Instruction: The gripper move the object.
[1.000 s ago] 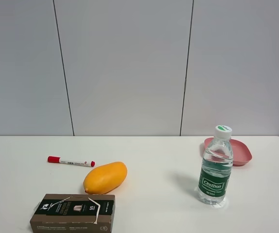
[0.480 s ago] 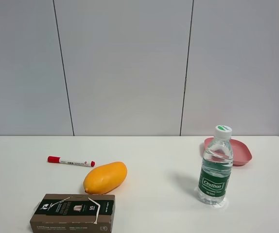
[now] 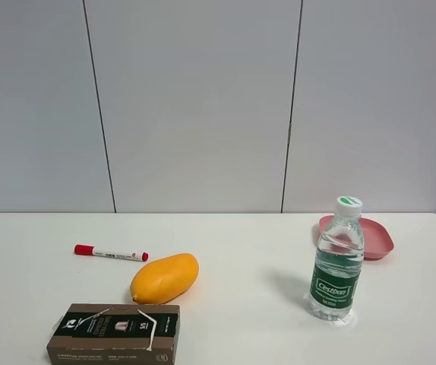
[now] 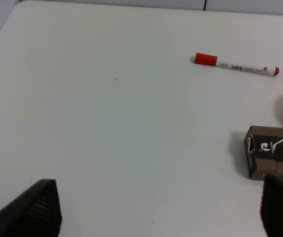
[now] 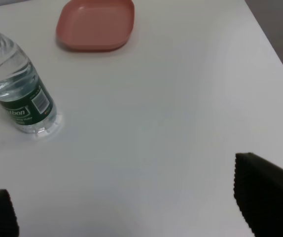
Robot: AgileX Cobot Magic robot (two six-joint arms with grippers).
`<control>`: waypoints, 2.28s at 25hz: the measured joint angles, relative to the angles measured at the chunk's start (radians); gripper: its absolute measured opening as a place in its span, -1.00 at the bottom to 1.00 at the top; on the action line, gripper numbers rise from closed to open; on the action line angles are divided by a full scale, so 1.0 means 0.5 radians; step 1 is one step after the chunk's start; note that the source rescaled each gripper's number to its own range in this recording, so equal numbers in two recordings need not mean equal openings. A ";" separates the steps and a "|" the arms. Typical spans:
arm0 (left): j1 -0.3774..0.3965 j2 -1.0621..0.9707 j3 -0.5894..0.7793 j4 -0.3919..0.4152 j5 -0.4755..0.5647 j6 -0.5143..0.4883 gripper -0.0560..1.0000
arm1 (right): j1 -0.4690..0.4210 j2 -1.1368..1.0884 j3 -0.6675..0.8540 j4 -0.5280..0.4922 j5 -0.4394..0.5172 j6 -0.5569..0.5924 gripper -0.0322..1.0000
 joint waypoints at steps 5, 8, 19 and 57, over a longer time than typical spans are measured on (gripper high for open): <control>0.000 0.000 0.000 -0.032 0.000 0.062 0.10 | 0.000 0.000 0.000 0.000 0.000 0.000 1.00; 0.000 0.000 0.000 -0.034 0.000 0.072 0.10 | 0.000 0.000 0.000 0.000 0.000 0.000 1.00; 0.000 0.000 0.000 -0.039 0.000 0.072 0.10 | 0.000 0.000 0.000 0.000 0.000 0.000 1.00; 0.000 0.000 0.000 -0.044 0.000 0.078 0.08 | 0.000 0.000 0.000 0.000 0.000 0.000 1.00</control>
